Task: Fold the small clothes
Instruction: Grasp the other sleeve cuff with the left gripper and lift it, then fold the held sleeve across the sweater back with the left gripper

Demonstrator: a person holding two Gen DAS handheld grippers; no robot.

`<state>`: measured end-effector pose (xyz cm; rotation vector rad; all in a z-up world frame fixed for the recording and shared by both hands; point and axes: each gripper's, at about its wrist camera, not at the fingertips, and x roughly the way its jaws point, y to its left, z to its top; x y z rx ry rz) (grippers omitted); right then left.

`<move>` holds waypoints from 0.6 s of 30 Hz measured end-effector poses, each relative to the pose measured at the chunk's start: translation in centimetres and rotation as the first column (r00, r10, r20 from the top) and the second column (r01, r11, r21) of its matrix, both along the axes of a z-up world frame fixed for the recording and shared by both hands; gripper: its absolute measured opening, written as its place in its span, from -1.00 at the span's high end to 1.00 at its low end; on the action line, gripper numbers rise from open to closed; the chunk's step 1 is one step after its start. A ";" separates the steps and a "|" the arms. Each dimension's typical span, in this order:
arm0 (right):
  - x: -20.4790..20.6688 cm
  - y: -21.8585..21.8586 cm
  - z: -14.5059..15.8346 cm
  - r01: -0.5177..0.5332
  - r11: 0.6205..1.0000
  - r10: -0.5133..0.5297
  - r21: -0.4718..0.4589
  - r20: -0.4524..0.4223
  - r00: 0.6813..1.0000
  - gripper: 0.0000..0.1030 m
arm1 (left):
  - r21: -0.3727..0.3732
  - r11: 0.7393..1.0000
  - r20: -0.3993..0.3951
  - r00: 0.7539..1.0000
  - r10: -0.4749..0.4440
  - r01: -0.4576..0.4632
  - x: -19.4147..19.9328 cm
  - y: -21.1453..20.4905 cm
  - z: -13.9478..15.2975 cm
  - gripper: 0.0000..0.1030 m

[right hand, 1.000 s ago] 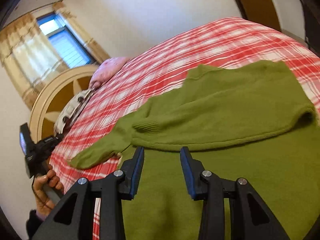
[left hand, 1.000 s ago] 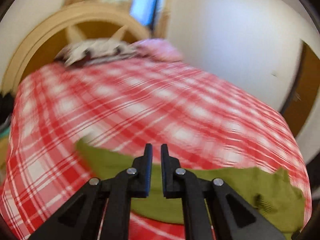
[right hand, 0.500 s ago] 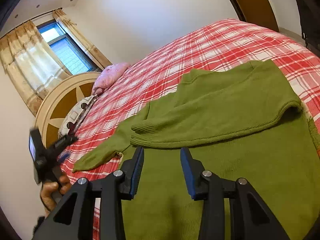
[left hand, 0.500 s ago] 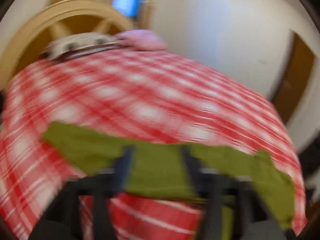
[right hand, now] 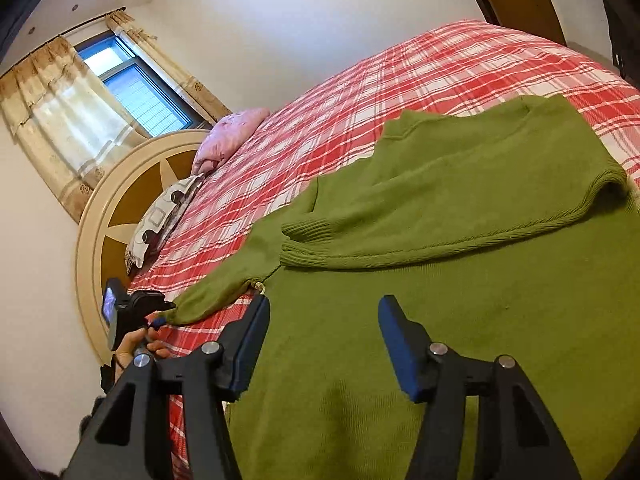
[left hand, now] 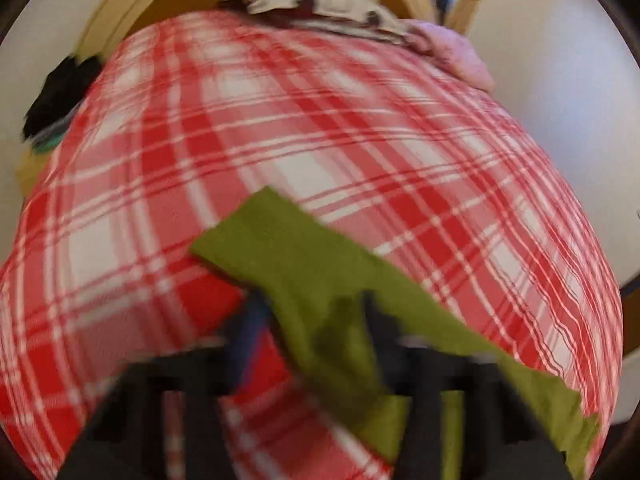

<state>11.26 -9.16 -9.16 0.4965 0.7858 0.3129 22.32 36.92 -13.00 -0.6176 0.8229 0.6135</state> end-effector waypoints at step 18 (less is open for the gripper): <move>-0.1 -2.6 -0.1 0.101 0.994 -0.101 0.041 -0.016 0.995 -0.12 | 0.369 0.850 0.220 0.853 -0.473 0.375 -2.0 -17.5 11.1 0.88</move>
